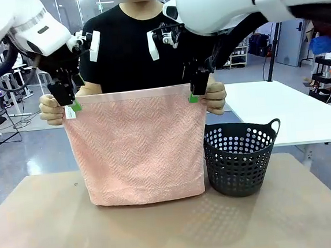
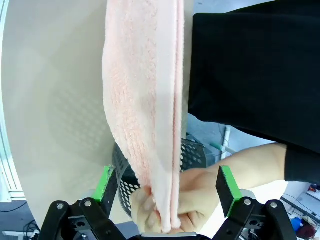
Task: Fold the towel.
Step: Release the end of the 100 cm Hotel Towel you were holding and grab the top end of the folded side.
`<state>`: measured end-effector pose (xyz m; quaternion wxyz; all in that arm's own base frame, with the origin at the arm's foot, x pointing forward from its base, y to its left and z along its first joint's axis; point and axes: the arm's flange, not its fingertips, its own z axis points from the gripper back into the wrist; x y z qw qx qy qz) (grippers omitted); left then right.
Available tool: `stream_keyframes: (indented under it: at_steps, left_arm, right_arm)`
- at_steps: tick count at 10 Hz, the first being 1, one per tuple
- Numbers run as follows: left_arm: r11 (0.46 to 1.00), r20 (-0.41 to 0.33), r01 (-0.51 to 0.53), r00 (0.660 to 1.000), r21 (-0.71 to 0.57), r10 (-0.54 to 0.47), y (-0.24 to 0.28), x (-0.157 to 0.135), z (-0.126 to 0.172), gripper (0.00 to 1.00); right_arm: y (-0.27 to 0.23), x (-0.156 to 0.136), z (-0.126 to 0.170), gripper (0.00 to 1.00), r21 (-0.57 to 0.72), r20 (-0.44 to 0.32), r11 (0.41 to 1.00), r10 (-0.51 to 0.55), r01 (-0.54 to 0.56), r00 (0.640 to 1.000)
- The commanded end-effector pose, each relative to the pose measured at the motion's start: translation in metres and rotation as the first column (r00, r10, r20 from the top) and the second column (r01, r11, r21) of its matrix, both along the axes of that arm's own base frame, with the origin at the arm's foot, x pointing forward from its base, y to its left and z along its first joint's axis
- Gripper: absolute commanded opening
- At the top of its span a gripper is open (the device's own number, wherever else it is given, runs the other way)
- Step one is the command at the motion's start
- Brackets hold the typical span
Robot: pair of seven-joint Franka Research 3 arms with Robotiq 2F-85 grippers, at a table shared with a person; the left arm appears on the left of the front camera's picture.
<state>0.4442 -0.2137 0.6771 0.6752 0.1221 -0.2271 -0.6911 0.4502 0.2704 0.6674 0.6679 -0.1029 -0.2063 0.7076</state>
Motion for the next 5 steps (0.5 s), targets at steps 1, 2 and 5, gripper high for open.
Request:
stream_keyframes:
  at_steps: [1, 2, 5]
  left_arm:
    - [1.000, -0.073, 0.014, 0.997, 0.019, -0.013, -0.005, 0.013, -0.011, 1.00]
    - [1.000, -0.108, 0.007, 0.994, 0.026, -0.005, -0.005, 0.016, -0.020, 1.00]
    - [0.999, -0.159, 0.029, 0.987, 0.028, -0.025, -0.008, 0.018, -0.031, 0.40]
  right_arm:
    - [0.000, 0.009, -0.004, 1.00, 0.022, -0.054, 1.000, 0.006, -0.005, 0.999]
    - [0.000, 0.011, -0.009, 1.00, 0.027, -0.068, 1.000, -0.001, 0.003, 0.998]
    - [-0.001, 0.015, -0.017, 0.40, 0.021, -0.102, 1.000, -0.002, 0.004, 0.995]
